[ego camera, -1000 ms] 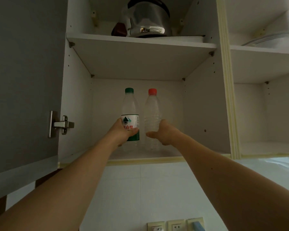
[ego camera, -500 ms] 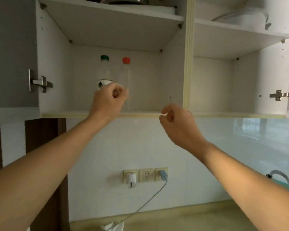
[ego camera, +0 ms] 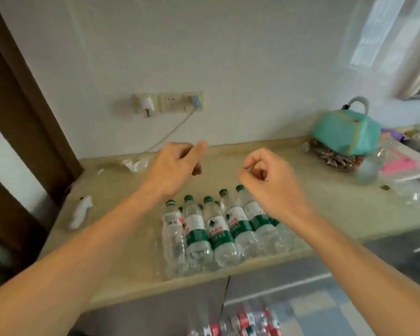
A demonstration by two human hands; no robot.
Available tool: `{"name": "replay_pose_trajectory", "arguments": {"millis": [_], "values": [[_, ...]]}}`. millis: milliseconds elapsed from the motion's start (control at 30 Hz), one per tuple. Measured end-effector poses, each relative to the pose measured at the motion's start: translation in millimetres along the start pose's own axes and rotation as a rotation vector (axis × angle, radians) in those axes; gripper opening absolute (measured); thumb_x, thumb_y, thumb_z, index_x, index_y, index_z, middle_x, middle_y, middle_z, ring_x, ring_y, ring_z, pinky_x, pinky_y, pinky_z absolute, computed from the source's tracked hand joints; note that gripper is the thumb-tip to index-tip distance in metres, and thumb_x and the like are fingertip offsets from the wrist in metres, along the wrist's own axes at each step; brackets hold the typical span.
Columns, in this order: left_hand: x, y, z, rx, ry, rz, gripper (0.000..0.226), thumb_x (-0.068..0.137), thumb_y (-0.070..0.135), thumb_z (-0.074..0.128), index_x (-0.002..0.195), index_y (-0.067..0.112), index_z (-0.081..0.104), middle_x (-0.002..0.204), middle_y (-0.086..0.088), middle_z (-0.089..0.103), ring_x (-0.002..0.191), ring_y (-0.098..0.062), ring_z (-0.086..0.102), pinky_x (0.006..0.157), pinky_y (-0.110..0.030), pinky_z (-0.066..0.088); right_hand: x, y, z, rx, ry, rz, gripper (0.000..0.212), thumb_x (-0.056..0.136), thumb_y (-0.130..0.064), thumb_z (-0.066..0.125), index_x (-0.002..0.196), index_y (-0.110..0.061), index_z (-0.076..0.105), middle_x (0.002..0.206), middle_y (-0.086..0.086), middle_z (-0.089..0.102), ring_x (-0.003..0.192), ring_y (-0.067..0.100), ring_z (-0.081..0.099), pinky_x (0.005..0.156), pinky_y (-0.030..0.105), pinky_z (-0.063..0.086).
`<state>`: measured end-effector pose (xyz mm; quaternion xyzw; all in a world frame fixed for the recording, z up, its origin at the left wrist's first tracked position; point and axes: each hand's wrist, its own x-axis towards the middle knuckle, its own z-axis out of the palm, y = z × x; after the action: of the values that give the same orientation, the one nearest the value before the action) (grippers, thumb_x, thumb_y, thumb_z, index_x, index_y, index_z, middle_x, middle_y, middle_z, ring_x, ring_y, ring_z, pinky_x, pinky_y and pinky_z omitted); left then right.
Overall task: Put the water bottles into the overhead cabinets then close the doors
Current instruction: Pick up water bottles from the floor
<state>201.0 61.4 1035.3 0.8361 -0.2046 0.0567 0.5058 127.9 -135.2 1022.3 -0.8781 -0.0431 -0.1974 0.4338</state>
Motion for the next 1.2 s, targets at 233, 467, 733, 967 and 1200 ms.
{"name": "replay_pose_trajectory", "arguments": {"millis": [233,467,733,967,1200], "values": [[-121,-86,111,-0.112,-0.343,-0.226,0.061,0.103,0.048,0.048,0.049,0.019,0.048,0.049,-0.002,0.050,0.050,-0.016,0.048,0.058,-0.029,0.043,-155,104,35,0.112,0.009,0.360,0.024,0.091,-0.022,0.066,0.075,-0.014,0.050,0.054,-0.015,0.043,0.050,0.003,0.035,0.049,0.017,0.034],[-206,-192,205,-0.114,-0.651,-0.489,0.039,0.103,0.037,0.051,0.075,0.013,0.062,0.062,-0.003,0.059,0.060,-0.022,0.057,0.064,-0.045,0.052,-260,203,96,0.126,-0.038,0.858,0.023,0.096,-0.027,0.064,0.117,-0.019,0.060,0.100,0.000,0.064,0.084,0.017,0.066,0.068,0.030,0.057],[-278,-329,300,-0.010,-0.603,-0.859,0.039,0.102,0.048,0.049,0.098,0.011,0.063,0.084,-0.010,0.067,0.069,-0.019,0.062,0.073,-0.040,0.058,-365,351,155,0.283,-0.024,1.350,0.029,0.101,-0.018,0.059,0.129,-0.011,0.056,0.107,0.009,0.064,0.092,0.026,0.068,0.075,0.036,0.063],[-336,-457,407,0.223,-0.492,-0.933,0.049,0.094,0.064,0.050,0.108,0.017,0.056,0.092,-0.001,0.067,0.070,-0.016,0.065,0.060,-0.027,0.054,-438,511,208,0.299,-0.102,1.532,0.035,0.098,-0.020,0.061,0.131,-0.011,0.053,0.107,0.012,0.064,0.092,0.028,0.069,0.072,0.037,0.063],[-395,-598,505,0.375,-0.329,-1.024,0.054,0.091,0.043,0.069,0.126,0.006,0.051,0.129,-0.017,0.054,0.113,-0.035,0.058,0.093,-0.044,0.052,-467,662,276,0.272,-0.165,1.513,0.047,0.099,-0.026,0.061,0.140,-0.013,0.045,0.113,0.012,0.061,0.090,0.022,0.065,0.065,0.032,0.060]]}}
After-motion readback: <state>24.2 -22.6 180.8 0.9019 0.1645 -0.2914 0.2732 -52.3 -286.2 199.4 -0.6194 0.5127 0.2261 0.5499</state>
